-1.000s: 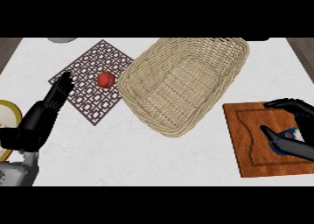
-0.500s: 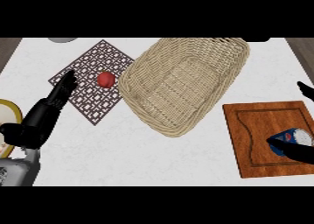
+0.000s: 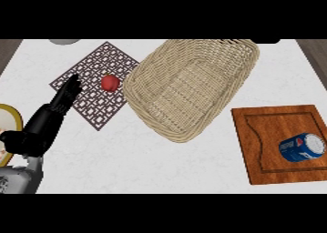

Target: Pick the can from the cutting board and place it in the basket

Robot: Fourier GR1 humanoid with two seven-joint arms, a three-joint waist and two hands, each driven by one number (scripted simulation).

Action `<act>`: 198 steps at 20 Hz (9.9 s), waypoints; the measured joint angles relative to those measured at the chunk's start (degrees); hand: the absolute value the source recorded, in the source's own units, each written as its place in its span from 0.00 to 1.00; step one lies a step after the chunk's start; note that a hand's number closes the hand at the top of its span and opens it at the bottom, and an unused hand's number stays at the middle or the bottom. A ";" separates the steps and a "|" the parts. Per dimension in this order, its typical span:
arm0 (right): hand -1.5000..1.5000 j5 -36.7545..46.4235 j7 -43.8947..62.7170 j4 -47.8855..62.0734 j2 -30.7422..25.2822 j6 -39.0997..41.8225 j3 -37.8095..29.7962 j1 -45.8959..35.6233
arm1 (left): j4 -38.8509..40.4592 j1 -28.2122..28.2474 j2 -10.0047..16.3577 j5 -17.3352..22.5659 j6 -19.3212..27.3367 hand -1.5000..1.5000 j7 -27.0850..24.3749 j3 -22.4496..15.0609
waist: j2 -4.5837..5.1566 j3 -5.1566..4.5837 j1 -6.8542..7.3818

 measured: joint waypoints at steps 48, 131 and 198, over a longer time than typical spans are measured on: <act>0.00 22.60 -18.10 7.48 31.92 21.44 -15.84 2.59 | 0.37 -1.48 -8.96 -8.58 -7.59 0.50 1.41 6.67 | 0.47 0.35 1.58; 1.00 60.47 41.35 20.38 60.60 -23.90 32.84 -41.78 | 1.38 -6.44 -16.03 -13.40 -15.90 0.50 3.04 7.37 | 0.55 0.09 10.38; 0.00 88.42 46.45 47.09 60.59 -45.83 6.98 -58.64 | 0.93 -3.16 -13.73 -13.04 -14.26 0.50 1.72 12.69 | 0.60 0.33 2.60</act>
